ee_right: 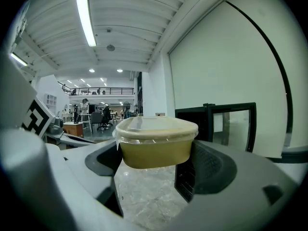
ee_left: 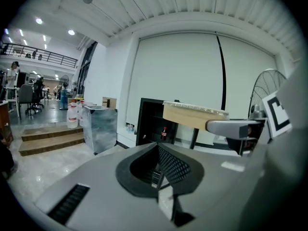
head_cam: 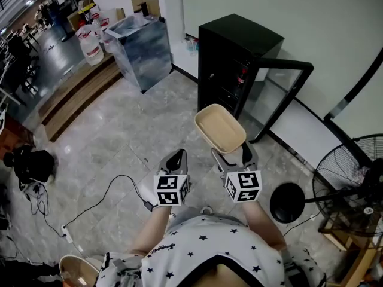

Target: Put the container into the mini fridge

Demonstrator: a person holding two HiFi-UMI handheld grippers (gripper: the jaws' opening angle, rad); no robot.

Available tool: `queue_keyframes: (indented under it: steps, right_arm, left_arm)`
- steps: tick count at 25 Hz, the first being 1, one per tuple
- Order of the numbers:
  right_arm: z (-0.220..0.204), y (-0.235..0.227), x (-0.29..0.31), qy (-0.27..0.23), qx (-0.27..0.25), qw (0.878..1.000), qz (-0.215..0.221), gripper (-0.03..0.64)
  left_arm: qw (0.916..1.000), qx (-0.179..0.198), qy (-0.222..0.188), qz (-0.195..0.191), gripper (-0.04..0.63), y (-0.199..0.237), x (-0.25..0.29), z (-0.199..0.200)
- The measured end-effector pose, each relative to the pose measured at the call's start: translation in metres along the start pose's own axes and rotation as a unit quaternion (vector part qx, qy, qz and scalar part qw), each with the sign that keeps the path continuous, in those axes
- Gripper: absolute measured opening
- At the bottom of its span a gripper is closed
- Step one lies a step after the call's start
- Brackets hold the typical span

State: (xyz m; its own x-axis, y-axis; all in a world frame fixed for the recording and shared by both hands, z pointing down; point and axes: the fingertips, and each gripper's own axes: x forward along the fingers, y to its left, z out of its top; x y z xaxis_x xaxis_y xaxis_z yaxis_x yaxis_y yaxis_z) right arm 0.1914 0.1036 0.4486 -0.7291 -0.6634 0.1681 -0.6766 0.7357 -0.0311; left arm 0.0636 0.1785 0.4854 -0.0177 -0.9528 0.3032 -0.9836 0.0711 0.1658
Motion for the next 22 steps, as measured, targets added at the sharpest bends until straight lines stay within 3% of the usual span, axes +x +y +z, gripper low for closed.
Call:
queue_keyframes:
  steps: [11, 22]
  right_arm:
    - [0.001, -0.008, 0.005, 0.003, 0.007, 1.000, 0.010, 0.448]
    - [0.001, -0.025, 0.045, 0.001, 0.012, 1.000, 0.005, 0.448]
  left_arm:
    - [0.9998, -0.010, 0.005, 0.017, 0.012, -0.003, 0.001, -0.006]
    - [0.9998, -0.015, 0.004, 0.014, 0.012, 0.014, 0.042, 0.005]
